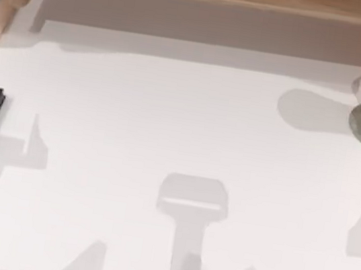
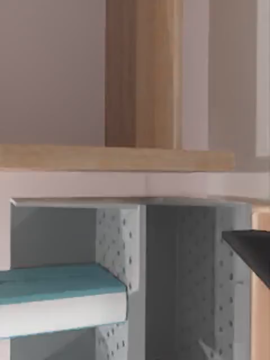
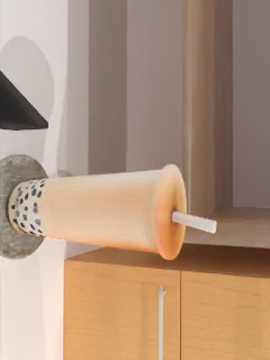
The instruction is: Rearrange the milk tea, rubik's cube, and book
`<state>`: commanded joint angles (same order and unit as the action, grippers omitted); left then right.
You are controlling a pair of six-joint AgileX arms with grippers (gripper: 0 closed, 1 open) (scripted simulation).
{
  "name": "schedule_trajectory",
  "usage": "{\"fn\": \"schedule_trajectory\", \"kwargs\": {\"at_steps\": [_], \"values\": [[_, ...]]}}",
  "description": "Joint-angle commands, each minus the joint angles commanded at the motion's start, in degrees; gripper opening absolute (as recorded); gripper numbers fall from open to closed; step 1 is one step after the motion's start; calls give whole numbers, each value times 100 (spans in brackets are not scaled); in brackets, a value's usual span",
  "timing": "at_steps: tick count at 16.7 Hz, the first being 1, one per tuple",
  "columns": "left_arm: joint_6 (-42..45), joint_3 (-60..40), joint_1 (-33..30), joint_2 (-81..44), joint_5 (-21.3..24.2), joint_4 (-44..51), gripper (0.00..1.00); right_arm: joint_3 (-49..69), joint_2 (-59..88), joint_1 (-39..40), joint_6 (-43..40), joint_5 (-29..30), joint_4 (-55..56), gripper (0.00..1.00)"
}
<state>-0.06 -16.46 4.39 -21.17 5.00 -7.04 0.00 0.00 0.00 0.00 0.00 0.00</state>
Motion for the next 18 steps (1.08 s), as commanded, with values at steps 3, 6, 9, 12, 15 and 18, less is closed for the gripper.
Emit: {"fn": "schedule_trajectory", "kwargs": {"at_steps": [3,6,9,12,15,18], "values": [[-3,-1099,303,-1706,325,-465,100,0,0,0,0,0,0,100],[-5,-2273,628,-3538,673,-964,100,0,0,0,0,0,0,100],[-8,-3430,943,-5162,1020,-1457,100,0,0,0,0,0,0,100],[-11,-4481,1228,-6654,1335,-1904,100,0,0,0,0,0,0,100],[-14,-5352,1462,-7937,1598,-2275,100,0,0,0,0,0,0,100],[-15,-5994,1636,-8867,1791,-2549,100,0,0,0,0,0,0,100]]}}
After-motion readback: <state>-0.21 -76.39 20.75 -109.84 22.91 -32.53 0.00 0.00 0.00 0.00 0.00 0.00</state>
